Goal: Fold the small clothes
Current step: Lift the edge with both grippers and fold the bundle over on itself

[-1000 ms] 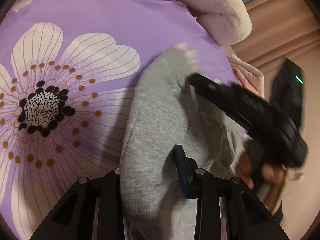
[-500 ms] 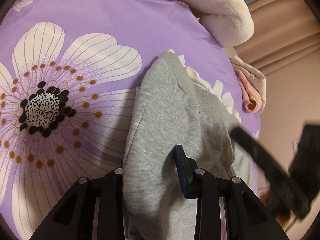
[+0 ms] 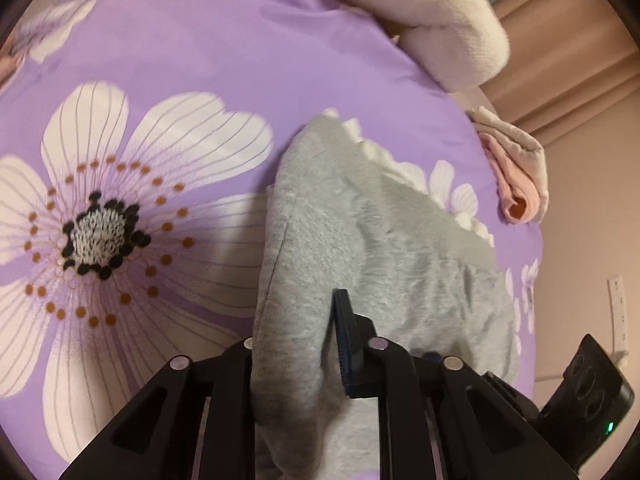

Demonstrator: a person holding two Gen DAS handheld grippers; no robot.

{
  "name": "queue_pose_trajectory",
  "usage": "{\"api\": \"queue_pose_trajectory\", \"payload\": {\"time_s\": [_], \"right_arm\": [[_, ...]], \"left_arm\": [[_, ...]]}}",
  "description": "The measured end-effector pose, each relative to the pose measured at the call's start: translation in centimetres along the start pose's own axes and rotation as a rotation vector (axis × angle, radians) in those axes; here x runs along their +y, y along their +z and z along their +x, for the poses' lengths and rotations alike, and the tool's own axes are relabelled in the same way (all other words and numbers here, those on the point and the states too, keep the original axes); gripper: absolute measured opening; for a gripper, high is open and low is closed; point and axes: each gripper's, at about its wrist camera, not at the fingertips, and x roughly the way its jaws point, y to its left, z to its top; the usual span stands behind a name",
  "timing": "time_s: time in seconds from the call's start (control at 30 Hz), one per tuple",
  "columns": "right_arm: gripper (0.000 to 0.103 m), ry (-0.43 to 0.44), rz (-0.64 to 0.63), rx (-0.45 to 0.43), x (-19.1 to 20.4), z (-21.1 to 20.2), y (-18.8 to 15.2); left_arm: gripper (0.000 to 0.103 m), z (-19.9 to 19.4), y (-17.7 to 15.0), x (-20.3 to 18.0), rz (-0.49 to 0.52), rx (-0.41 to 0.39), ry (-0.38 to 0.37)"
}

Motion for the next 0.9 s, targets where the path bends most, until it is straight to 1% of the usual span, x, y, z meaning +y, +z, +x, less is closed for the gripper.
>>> {"api": "queue_pose_trajectory", "payload": {"time_s": [0.03,0.07,0.1,0.13,0.17,0.23,0.37,0.57,0.73,0.8,0.87,0.9], "right_arm": [[0.032,0.022,0.04,-0.029,-1.0,-1.0,0.1],[0.039,0.031,0.07,-0.054,-1.7,-1.8,0.1],[0.051,0.043,0.106,-0.08,-2.5,-2.4,-0.1],[0.055,0.065,0.158,-0.11,-3.7,-3.1,-0.2],[0.057,0.094,0.215,-0.133,-5.0,-3.7,-0.4],[0.057,0.165,0.3,-0.153,-6.9,-4.2,-0.9],[0.057,0.224,0.374,-0.176,-8.2,-5.0,-1.8],[0.057,0.34,0.516,-0.225,-10.1,-6.0,-2.7],[0.057,0.399,0.628,-0.265,-12.4,-6.9,-3.6],[0.06,0.42,0.657,-0.27,-13.2,-7.0,-3.8],[0.061,0.43,0.684,-0.272,-14.0,-6.9,-4.0],[0.063,0.44,0.695,-0.273,-14.4,-6.9,-4.0]], "left_arm": [[0.01,-0.3,0.1,-0.8,0.018,-0.006,0.001],[0.01,-0.5,0.1,-1.4,0.032,-0.011,0.006],[0.009,-0.6,0.2,-2.3,0.052,-0.018,0.009],[0.009,-0.7,0.2,-2.9,0.064,-0.02,0.008],[0.009,-0.6,0.1,-3.8,0.081,-0.022,0.011],[0.009,-0.3,0.0,-5.2,0.113,-0.023,0.023],[0.009,0.2,-0.6,-7.0,0.16,-0.02,0.029],[0.009,1.0,-2.4,-11.3,0.293,-0.02,0.039],[0.009,2.5,-3.4,-13.9,0.367,0.001,0.039],[0.009,3.1,-3.8,-14.7,0.386,0.012,0.044],[0.009,3.6,-4.1,-15.2,0.413,0.013,0.061],[0.009,4.0,-4.5,-15.7,0.44,0.014,0.083]]}}
